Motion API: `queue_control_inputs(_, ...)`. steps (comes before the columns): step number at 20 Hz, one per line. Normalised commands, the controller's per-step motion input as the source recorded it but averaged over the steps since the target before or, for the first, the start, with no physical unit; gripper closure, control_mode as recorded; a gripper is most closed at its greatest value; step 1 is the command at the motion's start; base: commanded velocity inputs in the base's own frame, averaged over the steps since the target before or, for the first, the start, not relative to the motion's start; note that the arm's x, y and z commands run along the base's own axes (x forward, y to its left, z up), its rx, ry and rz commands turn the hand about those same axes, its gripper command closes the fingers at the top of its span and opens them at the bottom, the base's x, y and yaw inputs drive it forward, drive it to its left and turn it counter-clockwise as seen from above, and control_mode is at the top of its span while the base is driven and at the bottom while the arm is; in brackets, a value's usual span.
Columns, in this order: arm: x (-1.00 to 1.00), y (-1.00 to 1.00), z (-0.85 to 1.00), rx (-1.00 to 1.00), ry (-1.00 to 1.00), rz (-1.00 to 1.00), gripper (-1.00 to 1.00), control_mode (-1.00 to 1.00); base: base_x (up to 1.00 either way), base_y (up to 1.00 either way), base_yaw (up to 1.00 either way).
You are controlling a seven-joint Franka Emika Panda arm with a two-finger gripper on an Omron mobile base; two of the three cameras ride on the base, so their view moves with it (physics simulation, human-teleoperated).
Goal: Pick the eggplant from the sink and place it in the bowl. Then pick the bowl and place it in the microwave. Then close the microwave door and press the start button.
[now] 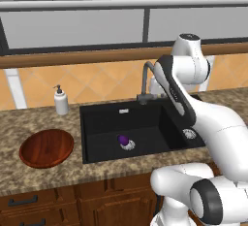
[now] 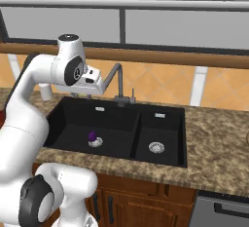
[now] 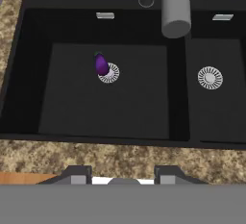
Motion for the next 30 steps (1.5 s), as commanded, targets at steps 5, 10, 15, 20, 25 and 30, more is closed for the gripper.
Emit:
queue_control_inputs(5, 0.0, 0.13, -0.29, -0.13, 0.0, 0.0, -1.0, -1.0, 0.0, 0.0, 0.0)
queue_control_inputs(10, -0.01, 0.94, -0.48, -0.27, -0.02, -0.01, -1.0, -1.0, 0.0, 0.0, 0.0)
queue_control_inputs(15, 0.25, 0.95, -0.92, -0.37, 0.03, -0.05, -1.0, -1.0, 0.0, 0.0, 0.0)
queue_control_inputs(20, 0.72, 0.17, -1.0, -0.19, 0.11, -0.03, -1.0, -1.0, 0.0, 0.0, 0.0)
queue_control_inputs(25, 0.93, 0.06, -1.0, -0.19, 0.16, 0.0, -1.0, -1.0, 0.0, 0.0, 0.0)
queue_control_inputs(30, 0.89, 0.05, -0.81, -0.14, 0.2, 0.0, -1.0, -1.0, 0.0, 0.0, 0.0)
